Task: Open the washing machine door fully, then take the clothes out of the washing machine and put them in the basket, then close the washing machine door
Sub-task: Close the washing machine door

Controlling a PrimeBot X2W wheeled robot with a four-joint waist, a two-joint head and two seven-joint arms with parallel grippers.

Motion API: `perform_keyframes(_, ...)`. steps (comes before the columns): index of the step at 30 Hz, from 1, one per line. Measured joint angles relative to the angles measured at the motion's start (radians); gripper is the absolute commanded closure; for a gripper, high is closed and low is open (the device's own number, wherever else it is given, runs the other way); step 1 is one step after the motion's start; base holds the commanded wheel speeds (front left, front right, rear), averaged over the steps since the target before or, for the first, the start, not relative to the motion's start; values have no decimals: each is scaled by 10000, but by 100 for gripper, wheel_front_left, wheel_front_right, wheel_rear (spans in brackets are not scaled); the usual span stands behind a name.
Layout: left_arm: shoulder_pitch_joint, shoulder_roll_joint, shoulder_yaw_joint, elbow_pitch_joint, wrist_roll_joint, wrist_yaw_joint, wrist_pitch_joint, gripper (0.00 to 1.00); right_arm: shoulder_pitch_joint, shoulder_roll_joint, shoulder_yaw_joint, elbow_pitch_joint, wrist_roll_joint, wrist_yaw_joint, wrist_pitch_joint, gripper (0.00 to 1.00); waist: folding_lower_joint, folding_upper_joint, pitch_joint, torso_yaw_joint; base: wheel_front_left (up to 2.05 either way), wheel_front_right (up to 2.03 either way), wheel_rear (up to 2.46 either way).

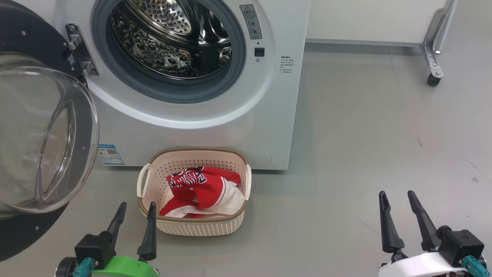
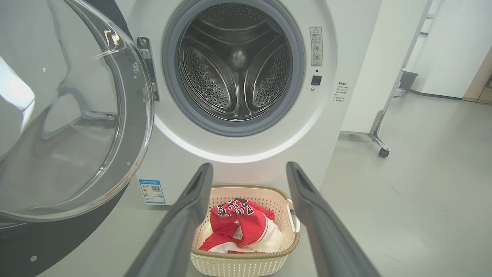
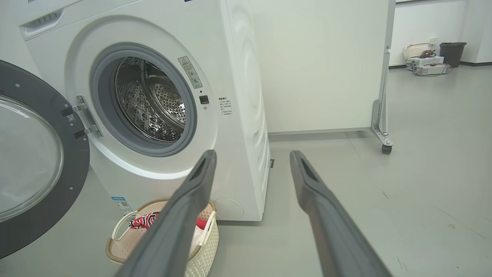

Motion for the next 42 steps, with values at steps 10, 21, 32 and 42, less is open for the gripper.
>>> perform_keyframes(10,-7,2,-215,-56,13,0,0,0,185,23,-130,-102,6,-6,0,0,0,0,88,480,0,0,0)
perform_keyframes(21,-8,2,-196,-127,13,104,2,0,263,27,-69,-236,21,-4,0,0,0,0,153,1526,0,0,0)
perform_keyframes(32,-12,2,-132,-207,15,228,2,0,252,69,303,-301,44,73,0,0,0,0,287,3099,0,0,0)
perform_keyframes(42,-13,2,397,-428,33,301,0,0,96,82,809,-201,61,86,0,0,0,0,322,4376,0,0,0)
